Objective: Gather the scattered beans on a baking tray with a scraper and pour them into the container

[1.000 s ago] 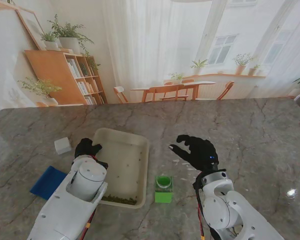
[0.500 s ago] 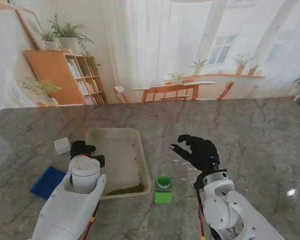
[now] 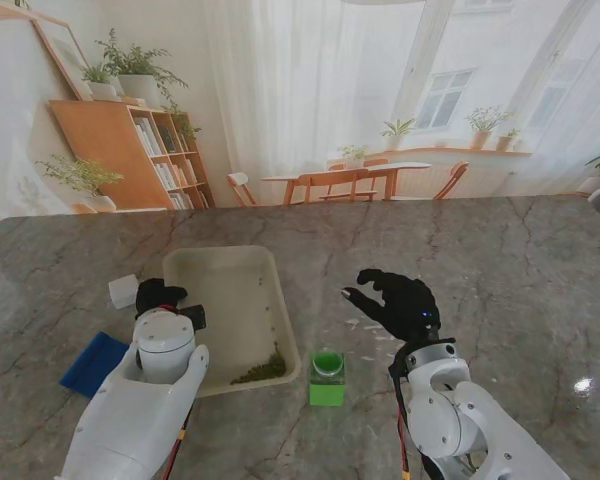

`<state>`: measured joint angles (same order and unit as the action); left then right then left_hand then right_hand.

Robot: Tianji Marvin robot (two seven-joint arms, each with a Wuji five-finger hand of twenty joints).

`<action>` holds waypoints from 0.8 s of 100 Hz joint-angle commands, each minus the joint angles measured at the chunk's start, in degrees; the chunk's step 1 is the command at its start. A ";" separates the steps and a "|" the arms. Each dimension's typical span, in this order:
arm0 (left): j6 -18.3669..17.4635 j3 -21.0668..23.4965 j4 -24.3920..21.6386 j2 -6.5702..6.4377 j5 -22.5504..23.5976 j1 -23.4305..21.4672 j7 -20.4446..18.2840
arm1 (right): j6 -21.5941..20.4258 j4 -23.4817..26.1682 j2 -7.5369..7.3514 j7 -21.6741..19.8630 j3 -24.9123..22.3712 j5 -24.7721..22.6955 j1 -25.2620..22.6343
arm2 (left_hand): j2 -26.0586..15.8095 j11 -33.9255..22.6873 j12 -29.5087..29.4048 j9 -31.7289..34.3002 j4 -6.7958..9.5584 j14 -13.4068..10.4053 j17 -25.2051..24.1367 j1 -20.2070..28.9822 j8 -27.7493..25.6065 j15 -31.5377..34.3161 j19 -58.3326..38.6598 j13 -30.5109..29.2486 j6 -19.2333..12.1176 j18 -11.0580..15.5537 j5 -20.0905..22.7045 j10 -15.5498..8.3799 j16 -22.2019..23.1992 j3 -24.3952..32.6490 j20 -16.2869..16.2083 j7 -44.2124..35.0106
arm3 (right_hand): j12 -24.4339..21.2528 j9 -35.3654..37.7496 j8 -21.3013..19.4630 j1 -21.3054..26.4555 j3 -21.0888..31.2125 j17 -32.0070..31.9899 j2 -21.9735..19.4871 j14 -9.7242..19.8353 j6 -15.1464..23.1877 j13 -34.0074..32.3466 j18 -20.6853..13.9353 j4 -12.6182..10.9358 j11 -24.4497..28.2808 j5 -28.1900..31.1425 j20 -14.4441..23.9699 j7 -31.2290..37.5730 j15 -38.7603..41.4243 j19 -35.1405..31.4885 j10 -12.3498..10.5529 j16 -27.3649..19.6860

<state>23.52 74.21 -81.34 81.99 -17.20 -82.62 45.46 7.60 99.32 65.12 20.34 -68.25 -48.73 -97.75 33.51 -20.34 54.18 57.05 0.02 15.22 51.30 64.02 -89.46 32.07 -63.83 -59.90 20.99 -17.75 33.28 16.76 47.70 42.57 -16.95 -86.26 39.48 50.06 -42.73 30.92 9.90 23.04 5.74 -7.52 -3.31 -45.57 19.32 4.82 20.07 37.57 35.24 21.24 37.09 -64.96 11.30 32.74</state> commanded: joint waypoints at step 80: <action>-1.04 -1.63 -9.38 -0.58 2.97 3.14 -1.00 | 0.96 0.69 0.11 -1.11 -1.07 -0.05 -0.88 | 0.20 -5.13 3.96 3.83 5.97 -5.37 3.80 2.84 -0.50 2.63 -6.73 -3.04 0.33 9.05 0.46 -8.21 4.07 7.58 -6.65 0.16 | 0.82 0.13 0.75 0.75 -1.53 -1.05 -1.60 0.11 0.91 0.01 1.01 -1.96 0.51 0.86 -0.13 0.69 0.36 0.14 0.42 0.33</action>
<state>22.74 72.97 -88.49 81.22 -13.98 -80.53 44.64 8.40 99.81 65.12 20.07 -69.09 -48.97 -98.30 34.13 -20.94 56.87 57.11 0.02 15.17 51.30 63.90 -89.21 32.37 -63.81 -59.92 20.75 -17.75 33.30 16.36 50.43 43.52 -18.54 -86.28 39.48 50.06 -42.73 30.95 9.40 23.03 5.74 -7.53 -3.31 -45.57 19.32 4.82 20.07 37.57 35.24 21.24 37.09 -64.96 11.30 32.74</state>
